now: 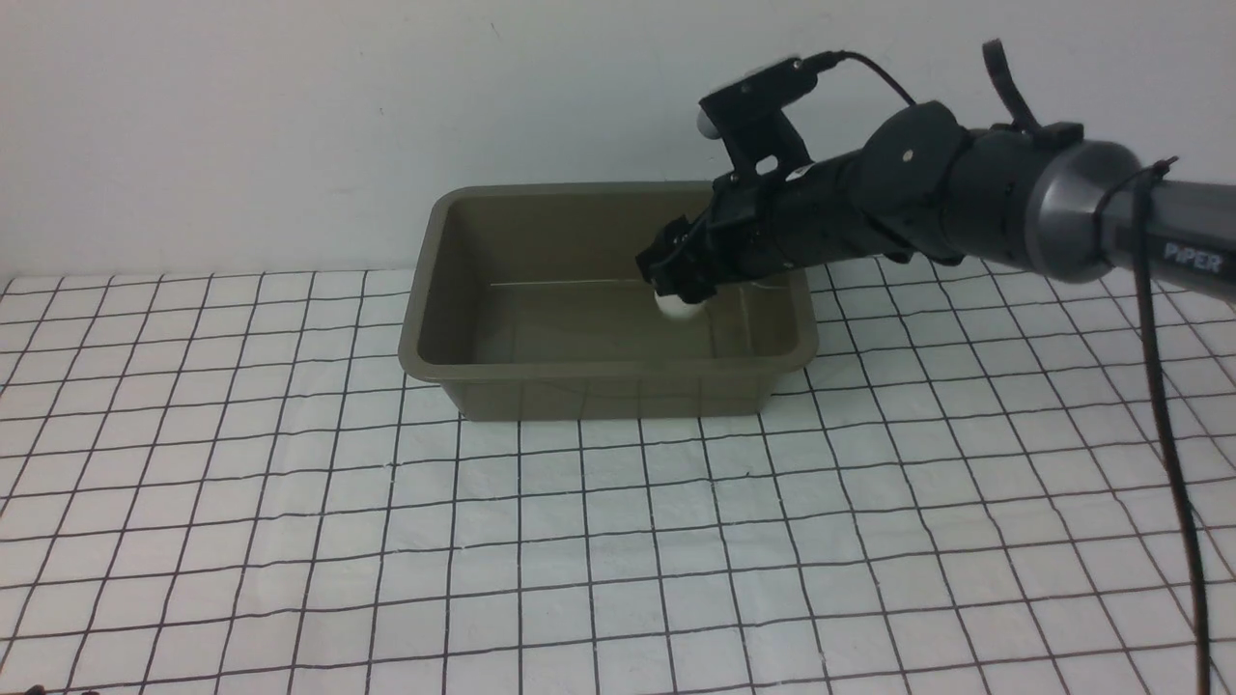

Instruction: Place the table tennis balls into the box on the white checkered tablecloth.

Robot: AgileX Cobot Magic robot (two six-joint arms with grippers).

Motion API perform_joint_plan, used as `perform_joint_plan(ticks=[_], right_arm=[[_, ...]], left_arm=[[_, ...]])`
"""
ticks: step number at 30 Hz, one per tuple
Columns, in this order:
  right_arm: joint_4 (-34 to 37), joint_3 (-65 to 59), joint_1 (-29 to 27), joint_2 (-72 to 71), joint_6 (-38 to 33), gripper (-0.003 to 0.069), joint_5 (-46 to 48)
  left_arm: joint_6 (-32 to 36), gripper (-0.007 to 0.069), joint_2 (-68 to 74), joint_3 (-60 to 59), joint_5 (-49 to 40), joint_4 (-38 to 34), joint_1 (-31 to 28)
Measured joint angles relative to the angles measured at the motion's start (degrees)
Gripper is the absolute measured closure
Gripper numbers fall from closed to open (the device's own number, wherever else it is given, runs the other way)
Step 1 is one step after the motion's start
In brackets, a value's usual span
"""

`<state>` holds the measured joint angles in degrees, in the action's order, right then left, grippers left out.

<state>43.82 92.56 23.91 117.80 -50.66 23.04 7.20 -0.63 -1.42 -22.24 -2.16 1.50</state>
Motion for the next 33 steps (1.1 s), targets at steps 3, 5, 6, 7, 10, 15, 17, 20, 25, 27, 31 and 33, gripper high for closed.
perform_joint_plan(ticks=[3, 5, 6, 7, 10, 15, 17, 20, 25, 27, 31, 33], right_arm=[[-0.39, 0.00, -0.35, -3.86, -0.05, 0.0056, -0.86], [-2.00, 0.00, -0.74, -7.15, -0.05, 0.0067, -1.07], [-3.92, 0.00, -1.14, -10.40, -0.05, 0.0081, -1.07], [-5.95, 0.02, -1.61, -12.80, 0.25, 0.0091, -1.07], [-11.54, 0.07, -3.69, -21.22, 3.70, 0.0116, 0.40], [-15.93, -1.40, -5.40, -31.99, 11.43, 0.0122, 4.64], [-16.66, -1.65, -5.40, -34.48, 13.32, 0.0122, 5.75], [-16.98, -1.77, -5.40, -39.17, 17.43, 0.0122, 8.36], [-17.03, -1.77, -5.40, -43.10, 21.59, 0.0122, 11.61], [-17.03, -1.77, -5.40, -44.88, 22.66, 0.0122, 13.80], [-17.09, -1.77, -5.40, -47.88, 23.52, 0.0122, 18.02], [-16.88, -1.77, -5.40, -48.99, 23.79, 0.0122, 19.81]], left_arm=[[0.00, 0.0450, 0.00, 0.00, 0.00, 0.00, 0.00], [0.00, 0.0450, 0.00, 0.00, 0.00, 0.00, 0.00], [0.00, 0.0450, 0.00, 0.00, 0.00, 0.00, 0.00], [0.00, 0.0450, 0.00, 0.00, 0.00, 0.00, 0.00], [0.00, 0.0450, 0.00, 0.00, 0.00, 0.00, 0.00], [0.00, 0.0450, 0.00, 0.00, 0.00, 0.00, 0.00], [0.00, 0.0450, 0.00, 0.00, 0.00, 0.00, 0.00], [0.00, 0.0450, 0.00, 0.00, 0.00, 0.00, 0.00], [0.00, 0.0450, 0.00, 0.00, 0.00, 0.00, 0.00], [0.00, 0.0450, 0.00, 0.00, 0.00, 0.00, 0.00], [0.00, 0.0450, 0.00, 0.00, 0.00, 0.00, 0.00], [0.00, 0.0450, 0.00, 0.00, 0.00, 0.00, 0.00]])
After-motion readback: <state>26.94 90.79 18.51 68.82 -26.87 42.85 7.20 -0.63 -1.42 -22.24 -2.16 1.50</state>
